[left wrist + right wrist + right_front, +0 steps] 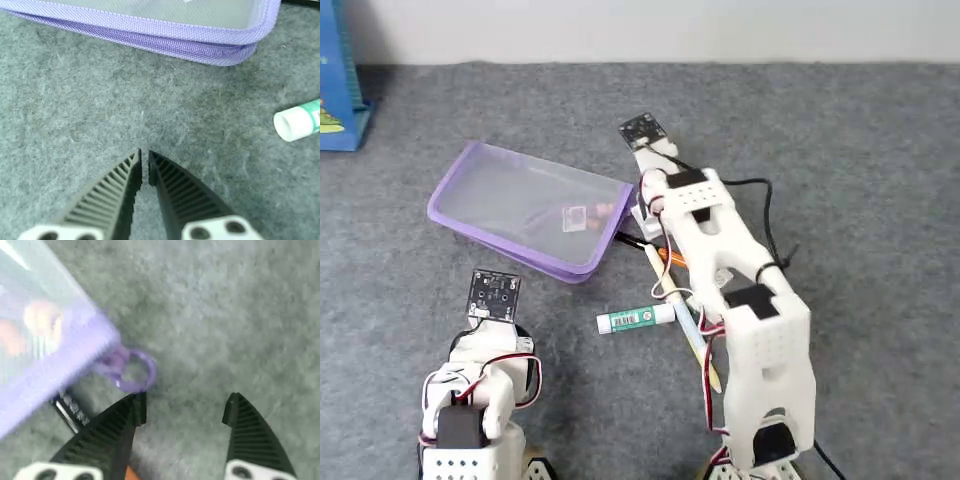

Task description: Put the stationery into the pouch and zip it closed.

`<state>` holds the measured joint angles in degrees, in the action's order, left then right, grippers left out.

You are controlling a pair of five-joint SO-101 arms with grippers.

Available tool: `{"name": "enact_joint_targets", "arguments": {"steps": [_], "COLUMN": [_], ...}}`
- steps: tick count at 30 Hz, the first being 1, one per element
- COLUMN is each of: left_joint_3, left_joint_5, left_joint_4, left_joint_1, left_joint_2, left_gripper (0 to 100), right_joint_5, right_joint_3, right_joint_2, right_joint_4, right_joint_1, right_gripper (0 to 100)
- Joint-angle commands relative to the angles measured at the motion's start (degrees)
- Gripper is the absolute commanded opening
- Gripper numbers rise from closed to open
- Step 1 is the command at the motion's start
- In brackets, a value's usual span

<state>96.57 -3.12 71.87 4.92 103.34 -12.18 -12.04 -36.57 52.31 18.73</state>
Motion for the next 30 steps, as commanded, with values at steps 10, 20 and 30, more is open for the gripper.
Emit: {"name": "enact_joint_targets", "arguments": {"steps": [10,20,30], "left_joint_3": [-0.22,-0.22,-0.22], "left_joint_5": [0.62,0.62,0.62], "left_joint_4": [0.26,0.26,0.26], "left_joint_1": [0.09,0.09,0.09], "left_joint_2": [0.79,0.79,0.79], "left_gripper": [3,3,3], "right_joint_5": [-7.82,-8.09,-8.09], "right_joint_3": [-8.0,-8.0,-7.82], "right_joint_2": [-1.19,-1.19,-1.1], "right_joint_4": [1.45,1.36,-3.47], "right_joint_1": [3.65,5.32,5.49], "right_gripper": [24.6,23.8,9.5]}}
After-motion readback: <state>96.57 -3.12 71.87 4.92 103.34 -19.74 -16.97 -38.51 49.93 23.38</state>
